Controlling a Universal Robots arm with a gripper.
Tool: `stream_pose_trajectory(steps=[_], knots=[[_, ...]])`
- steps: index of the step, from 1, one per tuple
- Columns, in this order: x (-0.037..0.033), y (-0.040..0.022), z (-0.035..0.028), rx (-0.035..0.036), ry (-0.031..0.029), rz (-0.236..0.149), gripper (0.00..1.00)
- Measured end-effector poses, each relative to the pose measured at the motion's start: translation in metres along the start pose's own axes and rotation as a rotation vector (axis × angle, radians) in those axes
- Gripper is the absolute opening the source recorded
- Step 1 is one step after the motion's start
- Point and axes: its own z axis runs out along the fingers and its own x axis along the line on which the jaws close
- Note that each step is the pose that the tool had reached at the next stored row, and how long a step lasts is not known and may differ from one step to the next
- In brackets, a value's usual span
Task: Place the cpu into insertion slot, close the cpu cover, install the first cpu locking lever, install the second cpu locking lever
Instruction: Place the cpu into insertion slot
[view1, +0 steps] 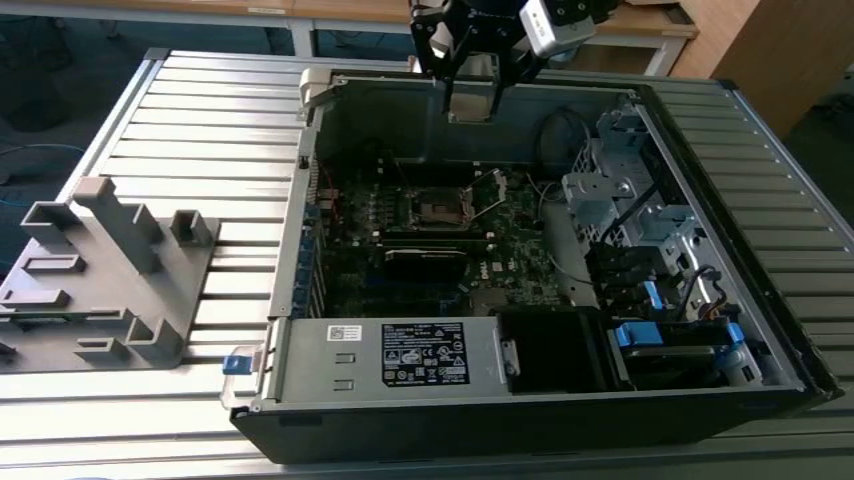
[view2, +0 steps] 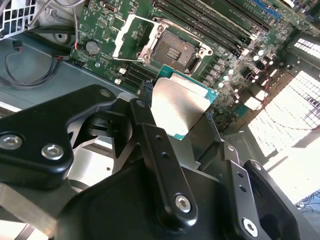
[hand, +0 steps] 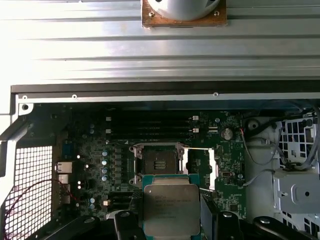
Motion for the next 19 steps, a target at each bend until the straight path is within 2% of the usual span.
stream_pose_trajectory(steps=[19], knots=[[-0.0001,-0.0003,0.0034,0.0,0.0,0.0,0.54]])
